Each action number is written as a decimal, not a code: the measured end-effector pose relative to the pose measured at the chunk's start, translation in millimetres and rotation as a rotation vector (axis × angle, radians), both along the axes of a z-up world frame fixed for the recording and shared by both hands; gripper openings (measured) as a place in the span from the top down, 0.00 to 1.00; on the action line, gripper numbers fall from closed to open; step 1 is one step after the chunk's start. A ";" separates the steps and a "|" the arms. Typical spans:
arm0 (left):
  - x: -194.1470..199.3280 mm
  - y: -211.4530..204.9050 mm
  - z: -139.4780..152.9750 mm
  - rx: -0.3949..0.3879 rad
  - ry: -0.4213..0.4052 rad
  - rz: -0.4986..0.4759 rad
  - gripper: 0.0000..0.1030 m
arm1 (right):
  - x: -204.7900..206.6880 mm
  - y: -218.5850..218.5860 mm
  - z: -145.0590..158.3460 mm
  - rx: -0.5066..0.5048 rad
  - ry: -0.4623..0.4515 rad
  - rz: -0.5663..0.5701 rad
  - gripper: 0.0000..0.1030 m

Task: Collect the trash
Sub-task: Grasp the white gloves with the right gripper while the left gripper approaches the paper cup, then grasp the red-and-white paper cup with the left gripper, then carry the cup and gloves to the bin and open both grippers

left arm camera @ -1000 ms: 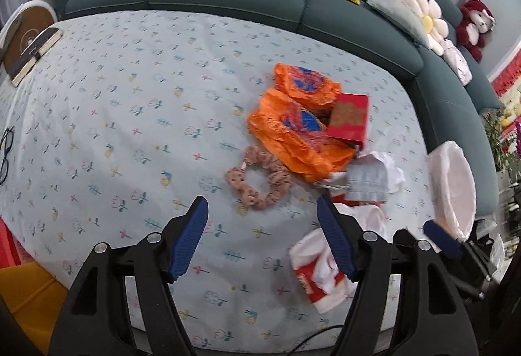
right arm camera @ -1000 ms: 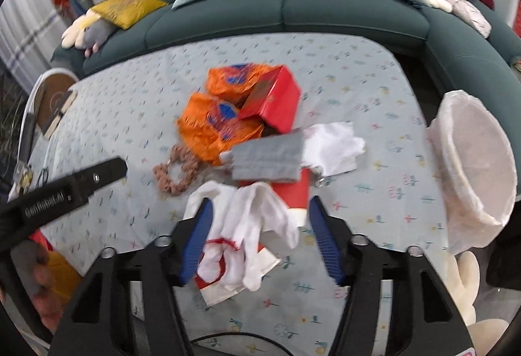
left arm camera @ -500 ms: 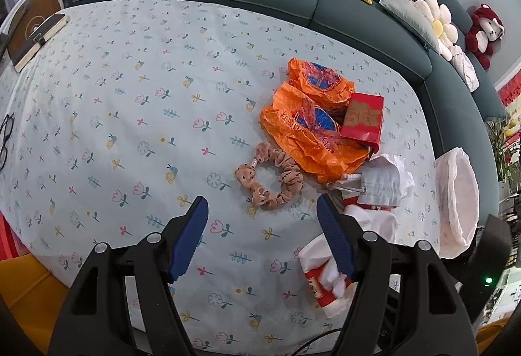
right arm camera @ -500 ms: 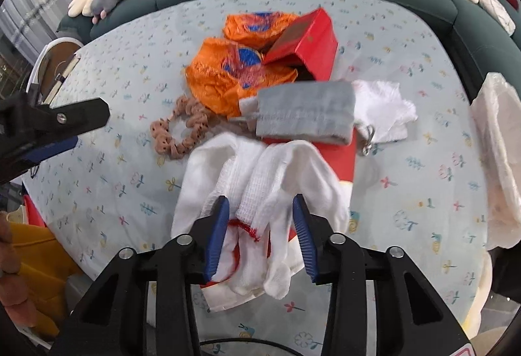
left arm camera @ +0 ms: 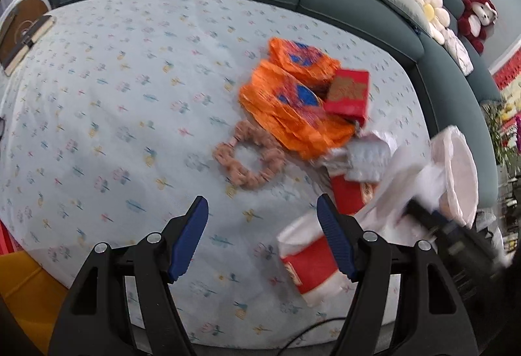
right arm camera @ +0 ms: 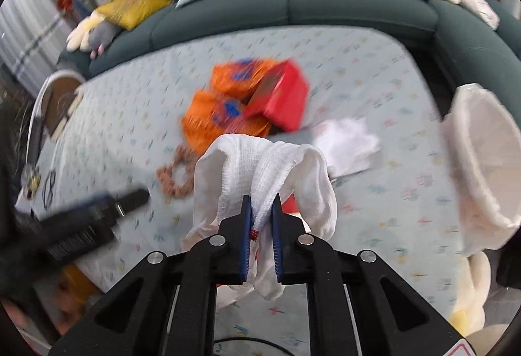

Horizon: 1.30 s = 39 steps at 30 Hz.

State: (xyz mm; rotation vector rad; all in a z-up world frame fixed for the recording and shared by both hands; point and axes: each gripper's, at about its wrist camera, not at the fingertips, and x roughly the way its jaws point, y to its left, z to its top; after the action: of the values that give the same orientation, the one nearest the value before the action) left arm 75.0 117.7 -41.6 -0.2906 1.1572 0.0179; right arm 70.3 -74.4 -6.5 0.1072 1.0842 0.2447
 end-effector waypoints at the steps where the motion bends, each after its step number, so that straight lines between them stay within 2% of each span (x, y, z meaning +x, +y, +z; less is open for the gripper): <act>1: -1.3 -6.3 -3.4 -0.011 0.012 -0.016 0.36 | 0.5 -9.5 11.0 -0.005 -0.018 -0.030 0.89; 6: -7.8 -32.3 -19.1 -0.063 0.062 -0.060 0.36 | -7.9 -40.8 36.4 -0.023 -0.050 -0.126 0.89; 13: -19.5 -65.4 -47.8 -0.113 0.168 -0.121 0.36 | -21.6 -68.3 37.1 0.021 -0.017 -0.191 0.89; 20: -15.7 -62.7 -62.7 -0.137 0.181 -0.081 0.36 | -21.1 -67.8 28.8 0.045 0.011 -0.196 0.89; 26: -7.6 -49.8 -72.2 -0.211 0.167 -0.029 0.37 | -18.9 -65.2 24.2 0.051 0.021 -0.197 0.89; 30: -6.9 -56.3 -72.7 -0.234 0.149 -0.063 0.50 | -18.5 -63.5 22.0 0.052 0.023 -0.191 0.89; 32: -6.0 -59.3 -68.9 -0.242 0.134 -0.085 0.61 | -17.6 -63.5 21.5 0.052 0.025 -0.189 0.89; 35: -6.4 -61.8 -61.3 -0.254 0.105 -0.100 0.69 | -17.1 -63.4 21.4 0.054 0.025 -0.188 0.89; 39: -7.6 -65.7 -50.5 -0.250 0.076 -0.127 0.73 | -16.8 -63.3 22.8 0.056 0.019 -0.187 0.89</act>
State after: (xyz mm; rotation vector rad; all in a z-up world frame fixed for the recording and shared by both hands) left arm 67.4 52.1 -92.1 -0.4398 1.2533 -0.2309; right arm 53.5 -137.7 16.3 0.2600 1.0789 0.1060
